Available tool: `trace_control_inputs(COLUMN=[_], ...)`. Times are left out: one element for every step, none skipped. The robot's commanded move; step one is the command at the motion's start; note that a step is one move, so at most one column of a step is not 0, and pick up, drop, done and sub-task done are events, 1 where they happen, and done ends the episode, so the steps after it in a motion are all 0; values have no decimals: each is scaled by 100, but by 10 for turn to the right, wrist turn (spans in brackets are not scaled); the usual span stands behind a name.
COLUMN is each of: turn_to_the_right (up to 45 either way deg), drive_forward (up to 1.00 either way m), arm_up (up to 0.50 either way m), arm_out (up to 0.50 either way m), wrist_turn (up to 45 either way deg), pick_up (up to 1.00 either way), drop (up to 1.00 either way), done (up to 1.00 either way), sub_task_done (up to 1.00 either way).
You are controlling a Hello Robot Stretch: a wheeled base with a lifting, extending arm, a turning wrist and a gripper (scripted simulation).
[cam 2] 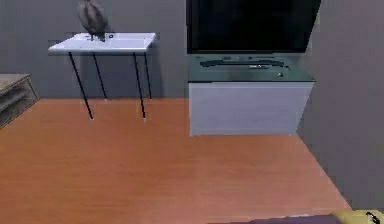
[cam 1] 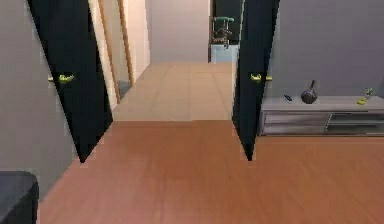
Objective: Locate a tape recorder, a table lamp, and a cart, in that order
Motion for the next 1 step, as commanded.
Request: trace_control_inputs(turn_to_the_right=[0], drive_forward=[100], arm_up=[0], arm_out=[0], wrist_turn=[0], pick_up=[0], drop=[0], done=[0], sub_task_done=[0])
